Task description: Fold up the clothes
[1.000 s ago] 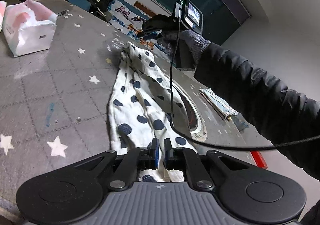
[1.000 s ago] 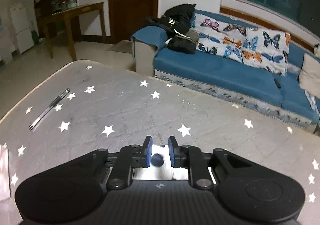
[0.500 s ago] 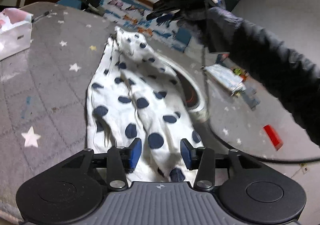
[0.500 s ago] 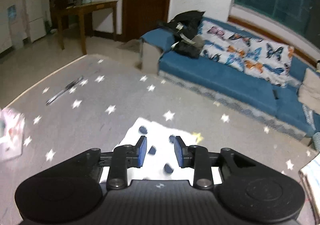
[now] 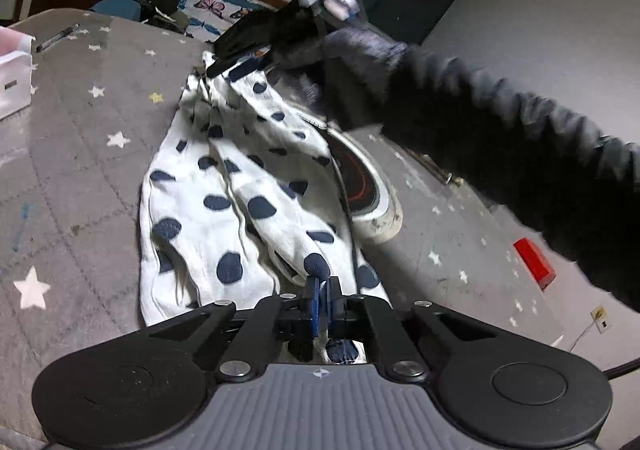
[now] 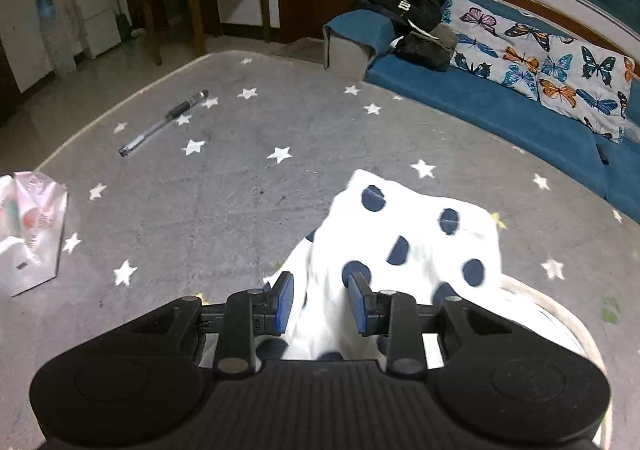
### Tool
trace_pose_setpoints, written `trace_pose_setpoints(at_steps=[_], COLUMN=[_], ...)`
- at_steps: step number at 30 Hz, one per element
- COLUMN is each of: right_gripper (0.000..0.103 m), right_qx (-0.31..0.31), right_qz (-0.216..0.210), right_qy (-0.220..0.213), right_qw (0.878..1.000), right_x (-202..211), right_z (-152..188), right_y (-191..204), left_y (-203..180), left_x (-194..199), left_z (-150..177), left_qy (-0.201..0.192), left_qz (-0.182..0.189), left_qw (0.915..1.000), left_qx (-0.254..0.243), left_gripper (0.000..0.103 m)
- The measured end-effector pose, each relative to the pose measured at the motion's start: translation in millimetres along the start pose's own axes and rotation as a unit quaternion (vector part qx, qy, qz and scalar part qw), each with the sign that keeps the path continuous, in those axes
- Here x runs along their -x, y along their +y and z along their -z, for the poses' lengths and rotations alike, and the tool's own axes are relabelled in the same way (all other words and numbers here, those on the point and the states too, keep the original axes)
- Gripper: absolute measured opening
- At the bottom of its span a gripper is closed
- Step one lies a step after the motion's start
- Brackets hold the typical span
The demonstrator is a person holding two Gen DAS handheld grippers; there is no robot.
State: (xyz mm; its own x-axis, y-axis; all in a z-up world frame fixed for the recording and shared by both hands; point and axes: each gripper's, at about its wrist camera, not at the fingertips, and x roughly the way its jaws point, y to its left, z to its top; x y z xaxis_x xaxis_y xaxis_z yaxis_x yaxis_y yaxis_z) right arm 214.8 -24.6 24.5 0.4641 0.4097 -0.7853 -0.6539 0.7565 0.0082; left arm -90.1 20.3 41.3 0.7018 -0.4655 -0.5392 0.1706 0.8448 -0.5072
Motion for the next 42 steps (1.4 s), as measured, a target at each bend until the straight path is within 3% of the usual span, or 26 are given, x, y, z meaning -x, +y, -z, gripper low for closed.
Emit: trace_pose_setpoints(at_steps=[5,7,9,14,18,24,27,29,32,36,42], right_gripper=[0.028,0.011,0.007,0.005,0.005,0.013,0.017,0.019,0.032,0.032,0.032], right_qx=[-0.009,-0.021,-0.026,-0.057,-0.076,-0.098,-0.071,-0.05,-0.033,-0.004,0.035], right_qz=[0.027,0.032,0.033,0.02,0.012,-0.011,-0.008,-0.01,-0.007,-0.001,-0.002], right_qy=[-0.001,-0.005,-0.016,-0.058,-0.078,-0.05,-0.046,-0.049,-0.054,-0.047,-0.013], right_qw=[1.0,0.999,0.999,0.996,0.994,0.994,0.996,0.998,0.998,0.999,0.999], right_x=[-21,-23,-17,9,14,-8,-4,11,36,63,89], right_z=[-1,-1,-3,-17,-27,-22,-19,-19,-20,-6,47], right_y=[3,0,-3,-14,-17,-15,-11,-8,-14,-25,-40], left_y=[1,3,4,3,7,31,39,41,42,46,35], left_x=[6,13,20,44,64,63,61,62,63,73,77], left_z=[-9,-12,-15,-23,-25,-19,-14,-11,-9,-10,-31], left_qy=[-0.01,-0.017,-0.025,-0.057,-0.08,-0.067,-0.056,-0.051,-0.046,-0.054,-0.076], left_qz=[0.012,0.016,0.021,0.029,0.014,-0.032,-0.049,-0.053,-0.067,-0.089,-0.099], left_qw=[0.9998,0.9997,0.9994,0.9979,0.9966,0.9958,0.9952,0.9952,0.9947,0.9929,0.9919], left_qx=[0.008,0.011,0.013,0.013,0.014,0.053,0.065,0.065,0.062,0.058,0.026], left_gripper=[0.003,0.003,0.003,0.003,0.002,0.003,0.003,0.003,0.005,0.005,0.006])
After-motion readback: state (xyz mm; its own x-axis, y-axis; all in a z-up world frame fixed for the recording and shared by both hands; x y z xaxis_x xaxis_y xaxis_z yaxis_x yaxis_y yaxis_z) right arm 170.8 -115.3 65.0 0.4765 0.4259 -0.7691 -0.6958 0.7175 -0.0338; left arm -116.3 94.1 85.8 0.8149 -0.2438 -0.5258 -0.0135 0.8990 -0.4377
